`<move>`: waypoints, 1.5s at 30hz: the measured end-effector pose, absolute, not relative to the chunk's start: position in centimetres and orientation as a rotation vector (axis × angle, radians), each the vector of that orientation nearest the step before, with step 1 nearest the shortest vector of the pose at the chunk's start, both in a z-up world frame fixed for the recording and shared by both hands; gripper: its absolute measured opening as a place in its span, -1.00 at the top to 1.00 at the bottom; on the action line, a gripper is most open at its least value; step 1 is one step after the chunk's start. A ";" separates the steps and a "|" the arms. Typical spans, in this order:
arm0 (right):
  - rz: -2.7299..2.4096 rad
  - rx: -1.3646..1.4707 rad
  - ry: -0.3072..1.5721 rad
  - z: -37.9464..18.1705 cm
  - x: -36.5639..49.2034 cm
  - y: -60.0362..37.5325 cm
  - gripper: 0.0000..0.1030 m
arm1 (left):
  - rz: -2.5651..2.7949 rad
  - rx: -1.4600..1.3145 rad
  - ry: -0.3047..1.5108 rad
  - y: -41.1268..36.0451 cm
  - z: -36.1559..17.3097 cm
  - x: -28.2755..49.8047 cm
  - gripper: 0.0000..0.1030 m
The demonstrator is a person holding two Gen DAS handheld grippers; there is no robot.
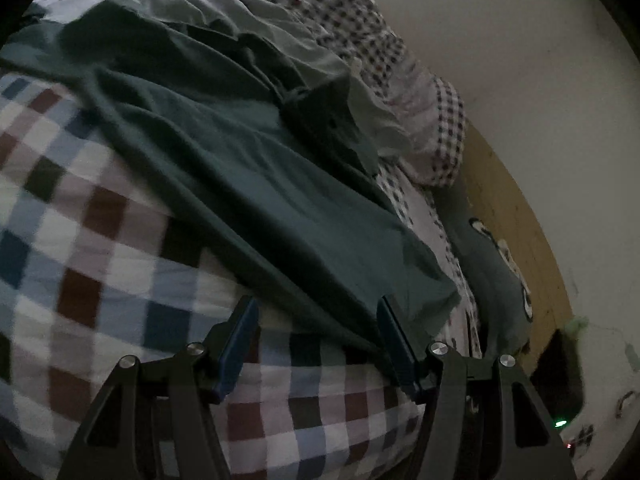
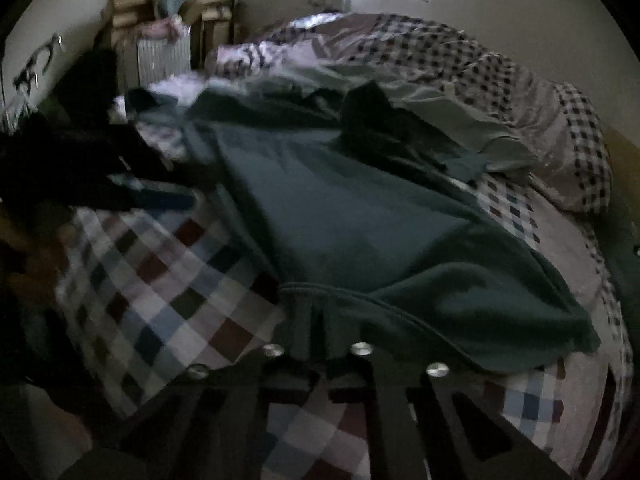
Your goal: Fold clothes
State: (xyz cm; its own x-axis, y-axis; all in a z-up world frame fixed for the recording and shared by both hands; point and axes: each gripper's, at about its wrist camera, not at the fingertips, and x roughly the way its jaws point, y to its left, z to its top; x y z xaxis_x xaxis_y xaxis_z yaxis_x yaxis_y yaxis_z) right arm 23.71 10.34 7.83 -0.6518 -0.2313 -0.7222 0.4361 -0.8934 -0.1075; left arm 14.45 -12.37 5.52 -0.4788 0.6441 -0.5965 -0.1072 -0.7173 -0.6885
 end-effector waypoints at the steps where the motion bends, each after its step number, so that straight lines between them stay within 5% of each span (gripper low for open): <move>1: -2.548 1.044 0.367 8.3 24.0 11.1 1.00 | 2.216 -1.267 -0.805 -12.0 5.3 14.3 -0.25; 3: -2.599 1.036 0.263 9.3 24.7 13.4 1.00 | 2.213 -1.285 -0.799 -11.5 5.0 13.9 -0.22; 7: -2.682 1.069 0.072 10.1 25.5 18.1 0.98 | 2.209 -1.305 -0.813 -10.6 4.7 13.5 0.13; 12: -2.624 1.098 0.080 9.1 25.5 17.9 0.89 | 2.207 -1.354 -0.806 -9.4 4.1 12.8 0.82; 15: -2.592 1.091 0.075 8.6 25.1 17.0 0.48 | 2.225 -1.337 -0.830 -9.4 4.3 12.7 0.98; 16: -2.585 1.078 0.076 8.6 25.1 16.6 0.22 | 2.236 -1.318 -0.836 -9.4 4.6 12.7 1.00; 17: -2.578 1.065 0.077 8.5 25.0 16.2 0.16 | 2.246 -1.298 -0.834 -9.5 4.9 12.8 1.00; 28: -2.544 0.931 0.011 10.0 24.3 14.6 0.10 | 2.244 -0.747 -0.938 -13.5 13.3 15.7 1.00; 42: -2.403 0.960 0.226 8.0 23.8 9.1 -0.05 | 2.347 -0.961 -0.982 -16.3 10.1 14.2 1.00; 43: -2.389 0.971 0.242 7.7 23.8 8.7 -0.05 | 2.366 -1.002 -1.003 -16.8 9.5 14.0 0.92; 45: -2.360 0.999 0.263 7.1 23.8 8.1 -0.06 | 2.391 -1.078 -1.036 -17.7 8.4 13.8 0.45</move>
